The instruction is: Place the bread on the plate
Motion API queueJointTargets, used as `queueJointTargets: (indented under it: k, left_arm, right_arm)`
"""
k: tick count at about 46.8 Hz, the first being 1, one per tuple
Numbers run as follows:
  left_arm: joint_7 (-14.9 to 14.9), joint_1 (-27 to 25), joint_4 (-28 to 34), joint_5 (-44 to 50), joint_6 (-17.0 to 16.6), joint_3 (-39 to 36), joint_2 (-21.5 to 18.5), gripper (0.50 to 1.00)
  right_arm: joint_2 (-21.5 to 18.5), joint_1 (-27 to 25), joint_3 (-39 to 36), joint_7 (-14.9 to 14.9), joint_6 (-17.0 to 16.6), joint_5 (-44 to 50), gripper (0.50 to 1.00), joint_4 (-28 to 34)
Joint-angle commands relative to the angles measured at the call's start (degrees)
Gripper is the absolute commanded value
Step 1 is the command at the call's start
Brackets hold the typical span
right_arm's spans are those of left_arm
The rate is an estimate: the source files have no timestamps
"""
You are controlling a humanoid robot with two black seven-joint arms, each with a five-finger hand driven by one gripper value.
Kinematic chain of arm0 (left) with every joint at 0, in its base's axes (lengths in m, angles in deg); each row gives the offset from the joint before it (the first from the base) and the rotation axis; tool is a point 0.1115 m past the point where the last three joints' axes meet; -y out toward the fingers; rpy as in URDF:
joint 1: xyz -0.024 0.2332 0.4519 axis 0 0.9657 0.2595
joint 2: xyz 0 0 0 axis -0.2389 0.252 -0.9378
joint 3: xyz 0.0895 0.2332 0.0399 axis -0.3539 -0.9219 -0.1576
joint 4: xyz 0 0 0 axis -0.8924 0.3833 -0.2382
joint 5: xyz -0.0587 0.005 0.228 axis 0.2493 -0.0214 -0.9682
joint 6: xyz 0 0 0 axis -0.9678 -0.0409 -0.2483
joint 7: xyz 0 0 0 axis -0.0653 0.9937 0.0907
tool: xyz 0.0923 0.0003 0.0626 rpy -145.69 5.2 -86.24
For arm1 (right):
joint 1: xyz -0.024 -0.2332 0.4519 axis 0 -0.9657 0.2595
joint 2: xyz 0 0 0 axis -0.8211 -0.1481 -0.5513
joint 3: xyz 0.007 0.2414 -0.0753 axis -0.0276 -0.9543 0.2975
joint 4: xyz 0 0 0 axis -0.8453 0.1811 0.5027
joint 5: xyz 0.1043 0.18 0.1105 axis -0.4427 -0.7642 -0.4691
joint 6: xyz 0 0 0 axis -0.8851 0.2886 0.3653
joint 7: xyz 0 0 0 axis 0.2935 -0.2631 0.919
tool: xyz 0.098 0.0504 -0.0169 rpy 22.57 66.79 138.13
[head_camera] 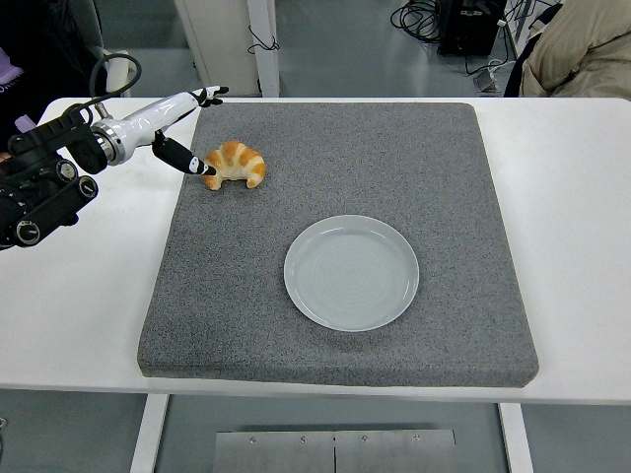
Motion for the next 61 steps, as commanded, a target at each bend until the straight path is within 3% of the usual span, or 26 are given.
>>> queueJointTargets:
  k: [1,19,45,61]
  left_arm:
    - [0.0,-0.6,-0.2,0.4,-2.5,-3.2,0.7,0.971]
    - [-0.1,-0.6,-3.9,0.6,-3.3,-4.2,3.7,0.965]
    - [-0.2,-0.1,-10.4,0.8,-4.8,-5.4,9.3,0.889]
    - [-0.1,0.2,-11.5,0.8,-4.8,-5.7,9.8,0.887]
  right_arm:
    - [0.0,0.0,0.0,0.0,0.0,0.0,1.000,0.0]
    - [0.0,0.0,0.0,0.0,0.0,0.0,1.000,0.0]
    - [0.0,0.0,0.0,0.0,0.0,0.0,1.000,0.0]
    - [0.0,0.0,0.0,0.0,0.0,0.0,1.000,0.0]
